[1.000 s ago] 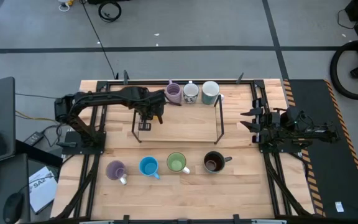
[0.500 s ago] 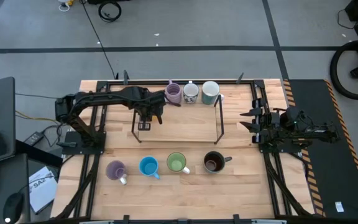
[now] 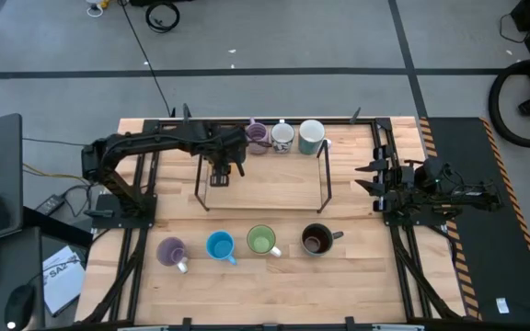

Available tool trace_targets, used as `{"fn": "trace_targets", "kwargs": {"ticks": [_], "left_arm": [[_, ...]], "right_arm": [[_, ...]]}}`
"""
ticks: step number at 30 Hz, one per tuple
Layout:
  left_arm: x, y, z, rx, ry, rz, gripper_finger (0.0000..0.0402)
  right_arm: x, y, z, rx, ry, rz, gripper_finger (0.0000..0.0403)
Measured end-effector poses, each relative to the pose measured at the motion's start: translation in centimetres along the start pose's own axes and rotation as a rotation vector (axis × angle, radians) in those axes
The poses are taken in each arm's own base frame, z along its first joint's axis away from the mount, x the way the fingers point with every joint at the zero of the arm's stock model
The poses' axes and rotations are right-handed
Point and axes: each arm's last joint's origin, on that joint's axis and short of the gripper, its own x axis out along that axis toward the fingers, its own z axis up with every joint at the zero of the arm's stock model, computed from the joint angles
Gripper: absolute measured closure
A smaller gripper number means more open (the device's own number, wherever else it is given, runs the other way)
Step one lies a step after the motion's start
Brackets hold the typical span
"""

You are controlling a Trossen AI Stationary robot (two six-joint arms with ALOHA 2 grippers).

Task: Place coffee mugs
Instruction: Put the light violet mug on the shelf

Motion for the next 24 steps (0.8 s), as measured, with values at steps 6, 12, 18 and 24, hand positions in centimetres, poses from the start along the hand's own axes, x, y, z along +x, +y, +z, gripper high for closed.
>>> {"fn": "trace_targets", "kwargs": {"ticks": [6, 12, 18, 24], "left_arm": [[-2.7, 0.5, 1.4, -0.004, -0.099, 0.027, 0.0232], [-2.8, 1.7, 2.5, -0.074, -0.196, 0.094, 0.0234], [0.5, 3.1, 3.2, -0.1, -0.123, 0.088, 0.0256], [2.7, 4.4, 5.0, -0.097, -0.082, 0.083, 0.0275]], "right_arm": [[0.0, 0.0, 0.0, 0.0, 0.001, -0.001, 0.0259], [0.0, 0.0, 0.0, 0.0, 0.0, -0.001, 0.0259], [0.0, 0.0, 0.1, -0.008, -0.005, -0.003, 0.0259], [0.0, -0.1, 0.0, -0.019, 0.008, -0.029, 0.0259]]}}
